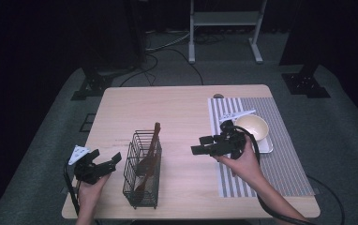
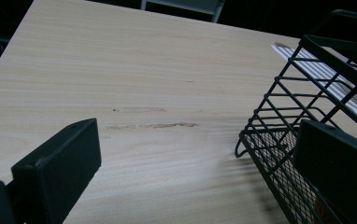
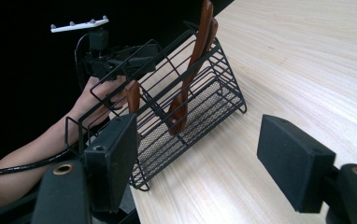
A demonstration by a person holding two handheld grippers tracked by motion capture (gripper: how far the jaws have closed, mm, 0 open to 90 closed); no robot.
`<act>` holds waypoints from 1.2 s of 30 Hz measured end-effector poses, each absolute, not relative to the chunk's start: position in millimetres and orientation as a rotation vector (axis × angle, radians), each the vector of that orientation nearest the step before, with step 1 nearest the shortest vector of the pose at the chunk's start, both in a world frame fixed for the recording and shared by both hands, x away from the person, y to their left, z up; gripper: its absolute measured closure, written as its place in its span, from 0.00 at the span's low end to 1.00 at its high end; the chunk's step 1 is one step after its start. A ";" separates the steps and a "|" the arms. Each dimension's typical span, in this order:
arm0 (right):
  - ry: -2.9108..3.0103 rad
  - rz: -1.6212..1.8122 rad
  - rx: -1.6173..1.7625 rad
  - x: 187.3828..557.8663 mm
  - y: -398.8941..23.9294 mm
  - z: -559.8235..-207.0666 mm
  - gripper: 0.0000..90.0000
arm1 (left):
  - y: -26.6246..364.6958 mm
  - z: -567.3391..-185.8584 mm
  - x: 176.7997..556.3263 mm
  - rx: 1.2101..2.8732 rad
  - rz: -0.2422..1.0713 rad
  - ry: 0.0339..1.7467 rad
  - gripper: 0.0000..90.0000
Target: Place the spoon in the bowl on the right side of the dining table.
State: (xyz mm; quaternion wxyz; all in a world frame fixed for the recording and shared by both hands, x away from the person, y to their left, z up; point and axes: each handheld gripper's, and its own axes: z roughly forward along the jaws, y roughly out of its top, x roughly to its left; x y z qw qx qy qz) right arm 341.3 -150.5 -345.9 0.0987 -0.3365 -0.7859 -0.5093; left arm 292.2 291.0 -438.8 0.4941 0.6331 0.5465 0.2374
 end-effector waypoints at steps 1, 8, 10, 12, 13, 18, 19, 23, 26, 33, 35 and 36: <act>-2.325 -1.505 -0.995 341.8 -149.5 -345.3 0.31 | 290.9 -438.8 292.2 1.534 0.575 1.324 0.00; -2.325 -1.497 -0.981 347.1 -142.8 -343.8 0.31 | 291.2 -438.8 292.2 1.533 0.574 1.325 0.00; -2.325 -1.495 -0.979 347.9 -141.7 -343.5 0.31 | 291.3 -438.7 292.2 1.533 0.574 1.325 0.00; -2.327 -1.490 -0.977 349.3 -139.2 -342.6 0.31 | 291.3 -438.8 292.2 1.532 0.573 1.326 0.00; -2.327 -1.490 -0.971 350.7 -136.7 -341.8 0.31 | 291.3 -438.7 292.3 1.532 0.573 1.326 0.00; -2.327 -1.479 -0.965 353.6 -131.2 -341.4 0.31 | 291.4 -438.6 292.2 1.529 0.574 1.327 0.00; -2.327 -1.476 -0.958 355.4 -128.2 -341.4 0.31 | 291.5 -438.6 292.2 1.528 0.574 1.326 0.00; -2.323 -1.473 -0.951 358.3 -123.6 -341.3 0.31 | 292.0 -438.5 292.1 1.528 0.574 1.326 0.00; -2.322 -1.470 -0.948 359.9 -121.3 -341.2 0.31 | 291.8 -438.5 292.1 1.530 0.573 1.325 0.00; -2.319 -1.459 -0.937 365.2 -111.8 -341.9 0.31 | 292.0 -438.0 292.1 1.530 0.577 1.323 0.00; -2.321 -1.456 -0.934 366.4 -109.3 -342.1 0.31 | 292.0 -438.0 292.1 1.529 0.577 1.323 0.00; -2.319 -1.456 -0.933 366.8 -108.5 -342.3 0.31 | 291.9 -438.1 292.1 1.530 0.577 1.323 0.00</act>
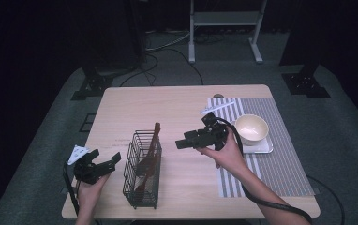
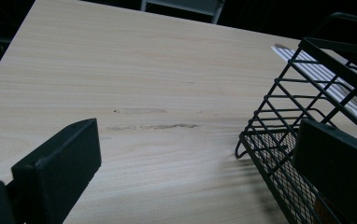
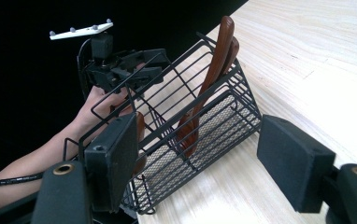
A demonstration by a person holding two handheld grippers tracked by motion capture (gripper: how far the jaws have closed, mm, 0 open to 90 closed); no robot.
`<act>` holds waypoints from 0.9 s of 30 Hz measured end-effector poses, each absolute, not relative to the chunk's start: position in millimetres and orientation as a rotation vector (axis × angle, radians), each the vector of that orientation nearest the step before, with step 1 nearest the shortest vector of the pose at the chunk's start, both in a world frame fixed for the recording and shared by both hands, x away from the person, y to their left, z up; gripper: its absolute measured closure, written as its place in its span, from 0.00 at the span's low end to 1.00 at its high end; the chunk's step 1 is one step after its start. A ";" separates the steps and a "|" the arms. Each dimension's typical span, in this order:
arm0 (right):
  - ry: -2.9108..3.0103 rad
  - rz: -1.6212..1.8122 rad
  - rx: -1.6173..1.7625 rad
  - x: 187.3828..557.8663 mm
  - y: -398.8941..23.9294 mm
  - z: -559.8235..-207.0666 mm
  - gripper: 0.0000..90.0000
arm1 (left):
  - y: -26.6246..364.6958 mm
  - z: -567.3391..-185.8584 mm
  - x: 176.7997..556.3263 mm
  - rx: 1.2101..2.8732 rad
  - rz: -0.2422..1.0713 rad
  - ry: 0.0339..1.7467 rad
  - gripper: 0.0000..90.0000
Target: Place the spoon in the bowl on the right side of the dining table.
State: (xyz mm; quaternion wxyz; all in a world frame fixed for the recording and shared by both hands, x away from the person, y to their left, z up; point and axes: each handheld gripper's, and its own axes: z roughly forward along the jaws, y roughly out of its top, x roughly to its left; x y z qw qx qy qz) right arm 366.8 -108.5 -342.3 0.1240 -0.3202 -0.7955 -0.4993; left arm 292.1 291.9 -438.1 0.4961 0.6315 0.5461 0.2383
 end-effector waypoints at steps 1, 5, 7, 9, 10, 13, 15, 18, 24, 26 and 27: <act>-2.318 -1.456 -0.931 367.6 -107.4 -342.5 0.31 | 292.2 -438.1 292.1 1.533 0.577 1.323 0.00; -2.311 -1.454 -0.931 371.0 -102.7 -342.4 0.31 | 292.5 -438.2 292.2 1.532 0.577 1.324 0.00; -2.311 -1.456 -0.928 373.5 -99.9 -342.1 0.31 | 292.3 -438.2 292.3 1.527 0.576 1.325 0.00; -2.308 -1.456 -0.928 375.8 -97.1 -341.2 0.32 | 292.4 -438.2 292.3 1.528 0.576 1.324 0.00; -2.308 -1.456 -0.928 375.8 -97.1 -341.2 0.32 | 292.4 -438.2 292.3 1.528 0.576 1.324 0.00; -2.308 -1.450 -0.923 380.7 -90.5 -339.5 0.32 | 292.4 -438.2 292.3 1.527 0.576 1.324 0.00; -2.307 -1.447 -0.921 381.9 -89.1 -339.4 0.33 | 292.9 -438.0 292.2 1.527 0.576 1.324 0.00; -2.302 -1.448 -0.918 387.1 -83.4 -339.2 0.34 | 293.2 -437.8 292.1 1.524 0.577 1.326 0.00; -2.298 -1.448 -0.921 392.7 -78.0 -338.6 0.35 | 292.9 -437.9 292.3 1.528 0.575 1.322 0.00; -2.299 -1.449 -0.917 394.8 -75.6 -338.2 0.36 | 292.8 -437.9 292.4 1.529 0.575 1.322 0.00; -2.300 -1.447 -0.914 396.8 -72.9 -337.4 0.37 | 292.7 -437.9 292.3 1.528 0.575 1.321 0.00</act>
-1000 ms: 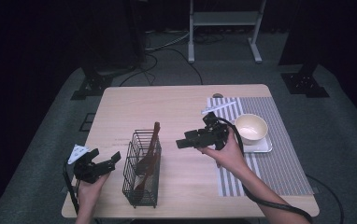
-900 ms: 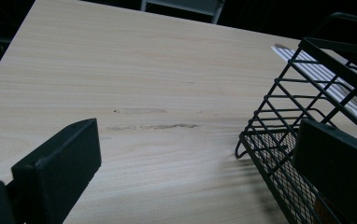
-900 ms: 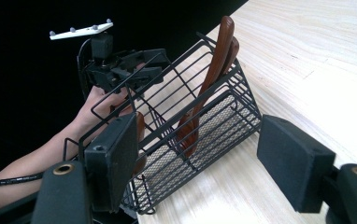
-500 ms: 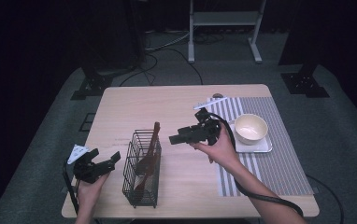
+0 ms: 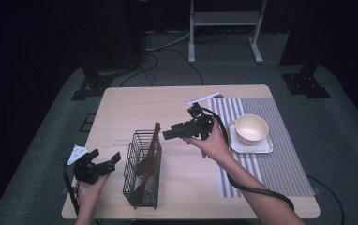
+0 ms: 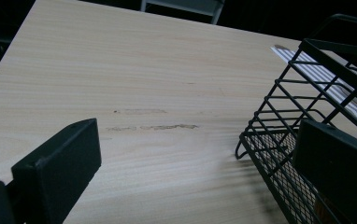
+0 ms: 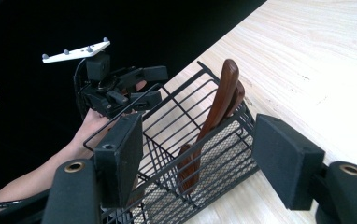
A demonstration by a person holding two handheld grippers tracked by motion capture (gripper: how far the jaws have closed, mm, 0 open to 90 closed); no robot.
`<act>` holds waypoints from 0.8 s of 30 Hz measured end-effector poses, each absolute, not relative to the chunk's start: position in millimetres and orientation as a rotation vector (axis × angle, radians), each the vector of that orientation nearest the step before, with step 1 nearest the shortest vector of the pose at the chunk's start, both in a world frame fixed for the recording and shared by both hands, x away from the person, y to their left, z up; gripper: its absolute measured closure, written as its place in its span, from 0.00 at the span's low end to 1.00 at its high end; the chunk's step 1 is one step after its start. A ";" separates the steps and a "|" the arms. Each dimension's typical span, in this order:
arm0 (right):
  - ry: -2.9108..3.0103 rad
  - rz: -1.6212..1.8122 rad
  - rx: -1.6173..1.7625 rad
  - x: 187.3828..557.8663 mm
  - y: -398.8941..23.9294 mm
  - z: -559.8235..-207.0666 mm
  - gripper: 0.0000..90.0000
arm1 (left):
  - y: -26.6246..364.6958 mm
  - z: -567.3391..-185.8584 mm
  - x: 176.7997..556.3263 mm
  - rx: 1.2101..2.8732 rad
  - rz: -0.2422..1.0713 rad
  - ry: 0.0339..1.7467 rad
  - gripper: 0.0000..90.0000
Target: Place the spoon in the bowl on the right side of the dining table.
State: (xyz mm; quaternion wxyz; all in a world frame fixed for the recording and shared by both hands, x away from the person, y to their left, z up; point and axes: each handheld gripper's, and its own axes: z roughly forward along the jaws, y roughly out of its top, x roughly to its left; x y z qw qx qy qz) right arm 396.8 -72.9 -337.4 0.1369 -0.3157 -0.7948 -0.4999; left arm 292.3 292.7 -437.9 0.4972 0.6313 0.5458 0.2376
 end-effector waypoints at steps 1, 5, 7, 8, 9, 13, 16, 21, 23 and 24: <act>-2.300 -1.447 -0.914 396.8 -72.9 -337.4 0.37 | 292.7 -437.9 292.3 1.528 0.575 1.321 0.00; -2.316 -1.447 -0.906 401.1 -66.1 -335.3 0.39 | 293.1 -437.8 292.2 1.532 0.575 1.321 0.00; -2.313 -1.446 -0.910 401.8 -64.9 -334.9 0.39 | 293.2 -437.8 292.2 1.531 0.574 1.321 0.00; -2.316 -1.447 -0.909 403.9 -62.7 -334.5 0.40 | 293.2 -437.9 292.3 1.529 0.573 1.323 0.00; -2.315 -1.448 -0.909 405.0 -61.8 -334.3 0.41 | 293.2 -438.0 292.3 1.527 0.573 1.324 0.00; -2.312 -1.450 -0.914 409.1 -58.5 -334.7 0.42 | 293.4 -437.9 292.3 1.525 0.571 1.324 0.00; -2.314 -1.450 -0.919 412.2 -56.4 -335.5 0.44 | 293.6 -438.0 292.4 1.526 0.572 1.323 0.00; -2.311 -1.456 -0.933 417.4 -53.3 -336.2 0.47 | 293.4 -438.1 292.5 1.523 0.570 1.325 0.00; -2.313 -1.458 -0.936 418.3 -52.7 -336.3 0.48 | 293.4 -438.0 292.5 1.523 0.570 1.325 0.00; -2.313 -1.461 -0.939 420.2 -51.5 -336.5 0.49 | 293.9 -438.0 292.5 1.523 0.570 1.325 0.00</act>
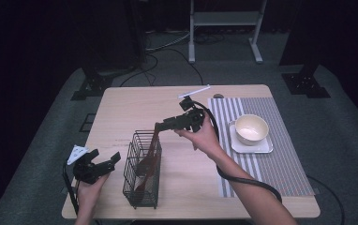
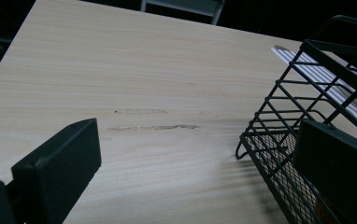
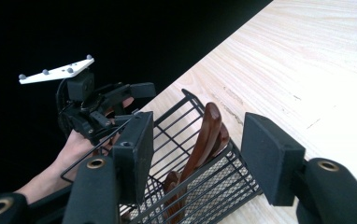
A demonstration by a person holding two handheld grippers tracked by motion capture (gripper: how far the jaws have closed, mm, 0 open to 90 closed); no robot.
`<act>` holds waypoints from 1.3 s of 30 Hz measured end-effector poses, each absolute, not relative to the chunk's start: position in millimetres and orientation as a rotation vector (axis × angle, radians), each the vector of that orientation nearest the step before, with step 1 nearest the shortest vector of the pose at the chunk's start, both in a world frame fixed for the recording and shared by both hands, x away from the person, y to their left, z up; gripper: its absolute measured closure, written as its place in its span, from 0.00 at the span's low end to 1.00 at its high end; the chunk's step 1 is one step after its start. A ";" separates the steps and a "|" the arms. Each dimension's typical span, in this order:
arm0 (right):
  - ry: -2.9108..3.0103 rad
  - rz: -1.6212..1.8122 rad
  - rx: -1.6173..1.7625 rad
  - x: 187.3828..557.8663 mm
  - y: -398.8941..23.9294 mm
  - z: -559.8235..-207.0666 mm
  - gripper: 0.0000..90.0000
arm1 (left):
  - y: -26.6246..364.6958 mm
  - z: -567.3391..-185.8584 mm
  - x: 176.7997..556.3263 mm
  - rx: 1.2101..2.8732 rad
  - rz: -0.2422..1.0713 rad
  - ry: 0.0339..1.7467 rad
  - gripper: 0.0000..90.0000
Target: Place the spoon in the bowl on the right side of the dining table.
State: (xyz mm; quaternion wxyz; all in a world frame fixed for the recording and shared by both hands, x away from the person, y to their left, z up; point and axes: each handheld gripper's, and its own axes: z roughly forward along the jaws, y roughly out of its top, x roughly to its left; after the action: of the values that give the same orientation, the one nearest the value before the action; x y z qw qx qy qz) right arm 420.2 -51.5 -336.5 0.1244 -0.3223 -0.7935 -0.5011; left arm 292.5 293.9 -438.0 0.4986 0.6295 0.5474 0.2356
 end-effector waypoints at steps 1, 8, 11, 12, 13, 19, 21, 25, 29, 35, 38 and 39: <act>-2.314 -1.458 -0.940 420.8 -51.2 -336.5 0.49 | 294.0 -438.0 292.5 1.523 0.571 1.325 0.00; -2.311 -1.468 -0.947 425.6 -46.5 -337.4 0.52 | 294.2 -437.9 292.5 1.522 0.571 1.325 0.00; -2.312 -1.473 -0.942 427.1 -44.5 -338.2 0.53 | 294.6 -437.8 292.4 1.521 0.571 1.325 0.00; -2.314 -1.471 -0.943 427.5 -43.9 -338.2 0.54 | 294.7 -437.8 292.4 1.521 0.570 1.325 0.00; -2.314 -1.471 -0.943 427.5 -43.9 -338.2 0.54 | 294.7 -437.8 292.4 1.521 0.570 1.325 0.00; -2.315 -1.471 -0.950 429.8 -41.6 -338.5 0.60 | 294.6 -437.6 292.3 1.518 0.570 1.325 0.00; -2.317 -1.473 -0.957 430.2 -40.1 -338.9 0.64 | 294.6 -437.6 292.3 1.518 0.571 1.325 0.00; -2.322 -1.465 -0.961 430.7 -38.5 -339.8 0.67 | 294.7 -437.6 292.3 1.518 0.570 1.325 0.00; -2.320 -1.464 -0.964 431.2 -36.4 -341.8 0.72 | 295.0 -437.4 292.2 1.518 0.571 1.325 0.00; -2.327 -1.475 -0.955 430.0 -34.7 -340.8 0.80 | 295.7 -437.3 291.9 1.518 0.570 1.327 0.00; -2.331 -1.479 -0.946 429.3 -34.7 -340.5 0.83 | 295.7 -437.2 291.9 1.517 0.571 1.327 0.00; -2.329 -1.480 -0.945 428.9 -34.9 -340.3 0.84 | 295.7 -437.2 291.9 1.518 0.571 1.327 0.00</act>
State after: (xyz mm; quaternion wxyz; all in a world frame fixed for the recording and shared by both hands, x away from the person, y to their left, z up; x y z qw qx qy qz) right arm 428.9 -34.9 -340.3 0.1124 -0.3220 -0.7934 -0.5042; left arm 291.9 295.7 -437.2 0.4996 0.6274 0.5487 0.2360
